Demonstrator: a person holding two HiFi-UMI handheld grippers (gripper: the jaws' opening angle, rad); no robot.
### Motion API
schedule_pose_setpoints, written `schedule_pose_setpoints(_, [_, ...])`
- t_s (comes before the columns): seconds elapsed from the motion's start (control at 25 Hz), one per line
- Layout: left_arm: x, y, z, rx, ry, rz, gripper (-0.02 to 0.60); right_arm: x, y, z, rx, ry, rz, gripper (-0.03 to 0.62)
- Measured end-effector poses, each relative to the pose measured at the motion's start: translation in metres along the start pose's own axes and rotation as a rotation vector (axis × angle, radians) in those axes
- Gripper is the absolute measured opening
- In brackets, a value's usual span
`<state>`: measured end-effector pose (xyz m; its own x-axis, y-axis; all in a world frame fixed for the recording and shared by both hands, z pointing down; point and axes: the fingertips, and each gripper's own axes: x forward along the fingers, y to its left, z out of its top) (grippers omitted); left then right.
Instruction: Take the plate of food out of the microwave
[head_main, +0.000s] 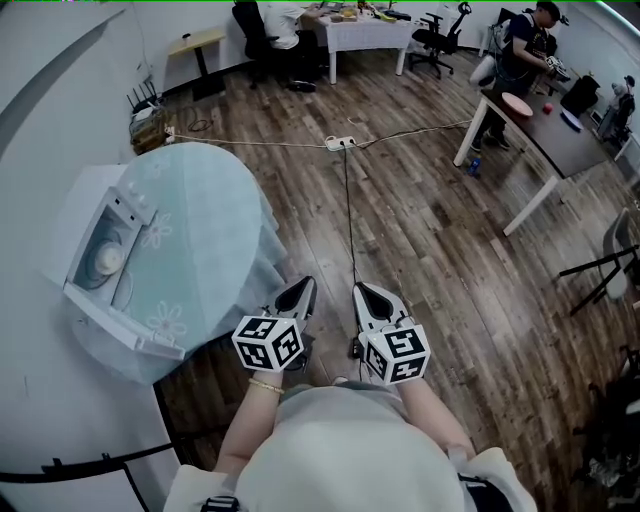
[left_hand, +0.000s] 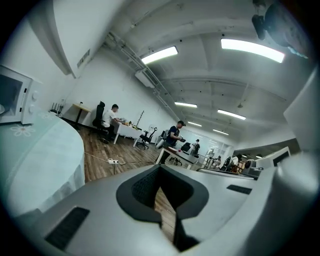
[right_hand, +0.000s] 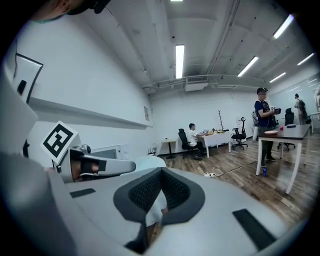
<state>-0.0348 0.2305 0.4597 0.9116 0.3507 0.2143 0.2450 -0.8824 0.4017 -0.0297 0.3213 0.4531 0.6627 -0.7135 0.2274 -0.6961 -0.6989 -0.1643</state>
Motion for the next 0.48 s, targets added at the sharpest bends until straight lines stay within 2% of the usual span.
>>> schedule_pose_setpoints(0.48, [0.012,0.025,0.0,-0.049,-0.012,0.063,0.012,0.036,0.001,0.0,0.017,0.03,0.099,0.006])
